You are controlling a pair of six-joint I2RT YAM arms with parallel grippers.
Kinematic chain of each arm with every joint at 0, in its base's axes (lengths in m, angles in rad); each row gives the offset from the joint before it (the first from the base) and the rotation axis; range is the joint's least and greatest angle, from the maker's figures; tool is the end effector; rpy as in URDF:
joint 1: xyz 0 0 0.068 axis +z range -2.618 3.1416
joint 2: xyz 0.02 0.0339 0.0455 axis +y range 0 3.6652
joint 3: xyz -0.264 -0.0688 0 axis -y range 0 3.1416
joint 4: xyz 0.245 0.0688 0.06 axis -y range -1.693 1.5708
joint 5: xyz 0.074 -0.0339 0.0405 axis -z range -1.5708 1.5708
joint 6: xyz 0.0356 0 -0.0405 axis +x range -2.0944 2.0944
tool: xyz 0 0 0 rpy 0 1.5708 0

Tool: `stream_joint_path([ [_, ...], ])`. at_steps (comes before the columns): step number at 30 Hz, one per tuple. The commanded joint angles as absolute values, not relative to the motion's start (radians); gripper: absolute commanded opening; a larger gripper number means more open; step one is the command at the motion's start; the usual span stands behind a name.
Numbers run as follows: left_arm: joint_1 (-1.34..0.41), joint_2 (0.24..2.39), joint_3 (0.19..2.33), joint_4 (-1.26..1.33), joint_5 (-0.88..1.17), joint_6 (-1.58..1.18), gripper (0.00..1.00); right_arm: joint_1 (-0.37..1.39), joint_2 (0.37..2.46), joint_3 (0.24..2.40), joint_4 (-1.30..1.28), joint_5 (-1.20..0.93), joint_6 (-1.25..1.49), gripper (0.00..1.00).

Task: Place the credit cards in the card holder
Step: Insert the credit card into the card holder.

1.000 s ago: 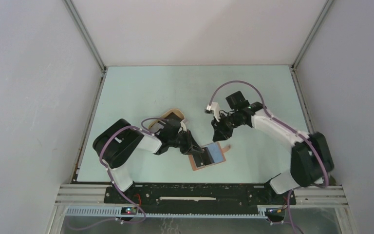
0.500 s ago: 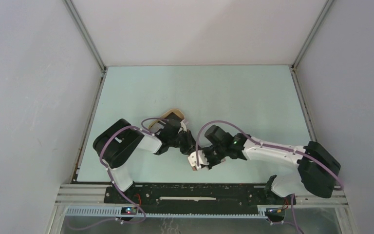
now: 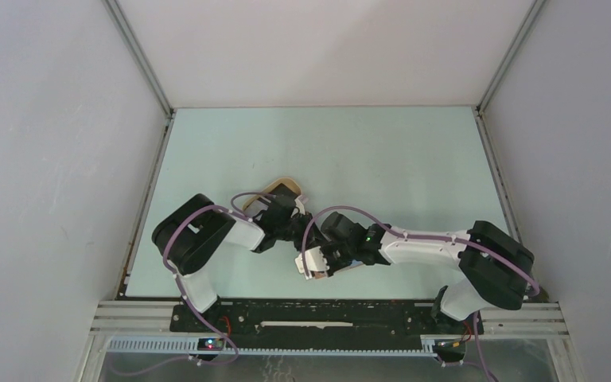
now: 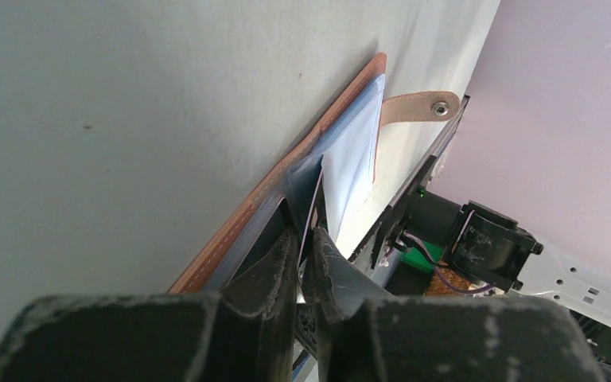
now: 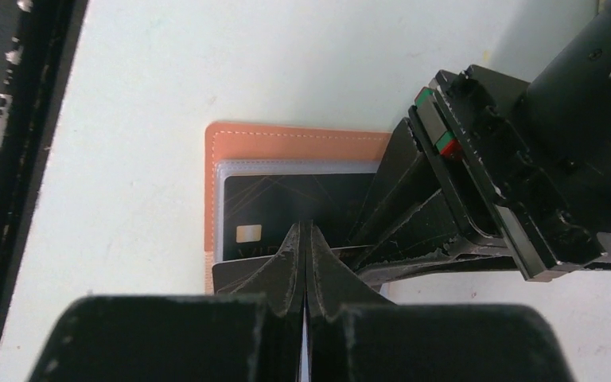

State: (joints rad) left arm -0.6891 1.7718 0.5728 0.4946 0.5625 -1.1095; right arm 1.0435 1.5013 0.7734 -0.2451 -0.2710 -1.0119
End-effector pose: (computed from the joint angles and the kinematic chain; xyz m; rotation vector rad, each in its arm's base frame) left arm 0.2171 -0.2035 0.0983 -0.2066 2.6651 -1.4356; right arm 0.1354 0.2515 0.1691 -2.2178 1.2148 0.3567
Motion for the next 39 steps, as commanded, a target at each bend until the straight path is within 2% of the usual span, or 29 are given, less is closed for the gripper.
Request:
stream_joint_path([
  [1,-0.696,1.8,0.581,0.412,0.523,-1.078,0.17,1.052,1.518,0.804,-0.215,-0.21,-1.002,0.0],
  [23,-0.696,1.799,0.586,0.39,0.522,-1.066,0.28,0.997,1.505,0.804,-0.278,-0.189,-1.003,0.0],
  [39,-0.695,1.795,0.583,0.403,0.519,-1.066,0.32,0.909,1.492,0.804,-0.331,-0.206,-0.987,0.0],
])
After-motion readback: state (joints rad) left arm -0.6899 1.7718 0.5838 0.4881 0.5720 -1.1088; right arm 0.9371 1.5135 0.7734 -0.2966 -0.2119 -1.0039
